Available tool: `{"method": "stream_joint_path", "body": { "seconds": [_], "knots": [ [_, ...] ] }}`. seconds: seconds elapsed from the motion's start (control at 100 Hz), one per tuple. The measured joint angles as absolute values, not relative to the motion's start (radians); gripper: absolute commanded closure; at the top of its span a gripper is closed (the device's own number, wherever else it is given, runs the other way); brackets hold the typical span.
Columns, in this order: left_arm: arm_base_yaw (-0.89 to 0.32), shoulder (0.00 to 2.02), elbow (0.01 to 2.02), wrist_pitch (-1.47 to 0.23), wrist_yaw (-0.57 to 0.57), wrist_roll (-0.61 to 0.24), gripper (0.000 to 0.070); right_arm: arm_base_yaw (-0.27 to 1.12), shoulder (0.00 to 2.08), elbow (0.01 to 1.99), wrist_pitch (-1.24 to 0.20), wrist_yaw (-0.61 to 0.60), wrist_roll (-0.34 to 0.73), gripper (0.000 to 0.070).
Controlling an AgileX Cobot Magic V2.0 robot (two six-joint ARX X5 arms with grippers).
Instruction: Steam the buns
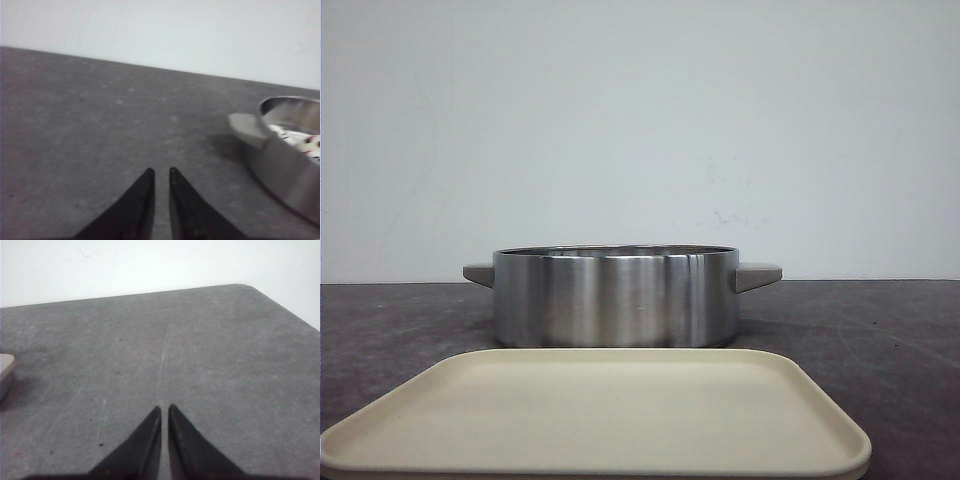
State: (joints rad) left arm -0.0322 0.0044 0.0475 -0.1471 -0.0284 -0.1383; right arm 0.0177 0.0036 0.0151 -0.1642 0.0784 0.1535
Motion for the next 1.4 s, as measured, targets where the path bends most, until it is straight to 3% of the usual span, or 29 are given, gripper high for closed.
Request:
{"method": "stream_joint_path", "body": {
  "seconds": [0.49, 0.79, 1.4],
  "knots": [
    [0.064, 0.005, 0.032, -0.184, -0.029, -0.087, 0.0684, 0.018, 0.004, 0.015, -0.164, 0.078, 0.154, 0.0683],
    [0.071, 0.004, 0.032, -0.184, -0.022, -0.21, 0.0684, 0.018, 0.004, 0.015, -0.164, 0.078, 0.154, 0.0684],
    [0.071, 0.004, 0.032, -0.184, -0.022, -0.225, 0.0684, 0.018, 0.004, 0.015, -0.164, 0.078, 0.154, 0.0684]
  ]
}}
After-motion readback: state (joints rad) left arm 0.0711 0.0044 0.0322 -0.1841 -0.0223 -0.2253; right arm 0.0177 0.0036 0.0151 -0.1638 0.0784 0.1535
